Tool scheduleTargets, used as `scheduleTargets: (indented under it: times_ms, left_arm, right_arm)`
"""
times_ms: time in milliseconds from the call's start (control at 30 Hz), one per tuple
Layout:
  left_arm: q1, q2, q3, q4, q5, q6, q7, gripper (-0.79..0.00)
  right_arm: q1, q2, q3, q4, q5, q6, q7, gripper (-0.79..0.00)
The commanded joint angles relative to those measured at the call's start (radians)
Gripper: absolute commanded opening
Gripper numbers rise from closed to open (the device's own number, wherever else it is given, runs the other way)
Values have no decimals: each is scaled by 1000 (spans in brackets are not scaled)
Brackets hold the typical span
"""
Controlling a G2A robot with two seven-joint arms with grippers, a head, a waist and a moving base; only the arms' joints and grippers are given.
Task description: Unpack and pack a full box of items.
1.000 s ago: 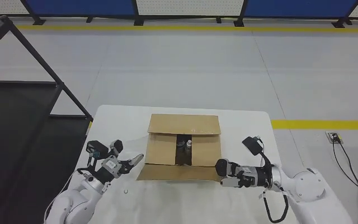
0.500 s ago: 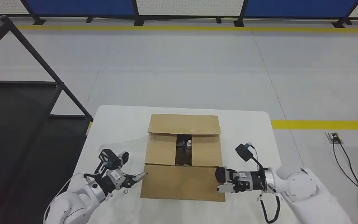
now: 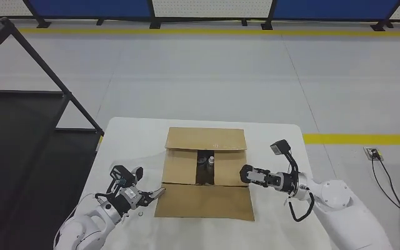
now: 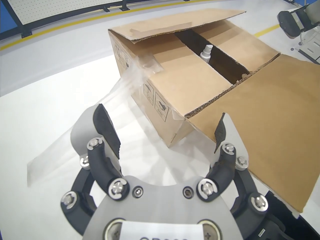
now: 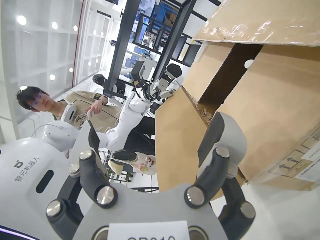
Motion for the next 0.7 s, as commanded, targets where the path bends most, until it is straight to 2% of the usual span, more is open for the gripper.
scheduleTargets:
  times_ms: [0,133,267,467,667]
  left_arm:
    - [0,0,0,0,0,0,0,0]
    - [0,0,0,0,0,0,0,0]
    - [6,0,1,-13,-7,11,11,0]
    - [26,5,-5,-34,72,7,60,0]
    - [46,6,7,-25,118,18,121,0]
  right_arm:
    - [0,0,0,0,1,2,0,0]
    - [-5,-1,1,-4,5,9,-17,0]
    - [1,-14,-16,0,58,107,-91,0]
    - [90,-45,-74,87,121,267,-125,0]
    - [172,-79,-128,194,146,324,-146,0]
